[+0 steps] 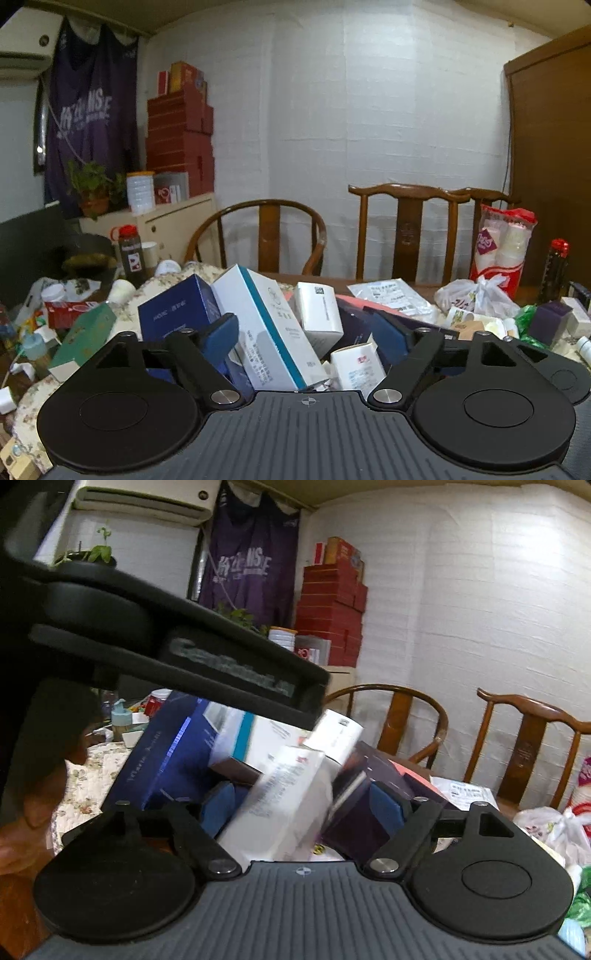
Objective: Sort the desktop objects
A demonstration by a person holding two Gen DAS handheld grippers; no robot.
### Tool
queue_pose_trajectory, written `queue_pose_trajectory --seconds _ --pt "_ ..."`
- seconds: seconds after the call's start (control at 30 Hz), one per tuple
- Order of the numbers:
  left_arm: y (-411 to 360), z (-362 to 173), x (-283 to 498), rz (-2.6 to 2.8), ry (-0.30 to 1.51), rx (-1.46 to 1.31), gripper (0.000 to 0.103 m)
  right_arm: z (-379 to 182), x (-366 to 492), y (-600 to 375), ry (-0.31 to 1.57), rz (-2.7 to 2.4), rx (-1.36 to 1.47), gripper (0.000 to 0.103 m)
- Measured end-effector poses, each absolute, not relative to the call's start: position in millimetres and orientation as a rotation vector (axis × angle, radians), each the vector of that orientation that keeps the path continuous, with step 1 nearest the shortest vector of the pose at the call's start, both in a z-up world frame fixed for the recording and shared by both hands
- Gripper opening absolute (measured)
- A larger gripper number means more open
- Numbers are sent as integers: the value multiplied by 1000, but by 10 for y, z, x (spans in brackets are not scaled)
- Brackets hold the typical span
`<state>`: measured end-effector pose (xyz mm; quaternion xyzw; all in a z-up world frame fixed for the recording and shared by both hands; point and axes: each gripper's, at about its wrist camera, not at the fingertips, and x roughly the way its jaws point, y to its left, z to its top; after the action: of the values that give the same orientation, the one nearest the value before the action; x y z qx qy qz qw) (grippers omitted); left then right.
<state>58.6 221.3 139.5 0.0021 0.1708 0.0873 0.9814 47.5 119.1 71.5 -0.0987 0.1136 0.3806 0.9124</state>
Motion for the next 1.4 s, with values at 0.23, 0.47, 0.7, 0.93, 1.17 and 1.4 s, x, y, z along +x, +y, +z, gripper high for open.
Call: queue_pose_trajectory --seconds 0.23,0.47,0.7,0.93,1.17,1.4 --pt "2193 1341 584 200 364 -20 99 727 474 1065 258 768 -149 87" --pt "2107 1359 447 251 350 -22 103 867 373 940 236 744 -152 92" --pt "1872 1316 188 249 349 -10 103 895 223 760 265 677 -164 94" --pt "1647 1330 -79 271 362 2 103 928 61 550 335 620 -177 94" --pt "1548 1362 -282 302 415 -12 103 931 -77 536 408 606 -237 96" --pt "1488 1248 -488 316 482 -15 103 797 -200 504 484 644 -275 97"
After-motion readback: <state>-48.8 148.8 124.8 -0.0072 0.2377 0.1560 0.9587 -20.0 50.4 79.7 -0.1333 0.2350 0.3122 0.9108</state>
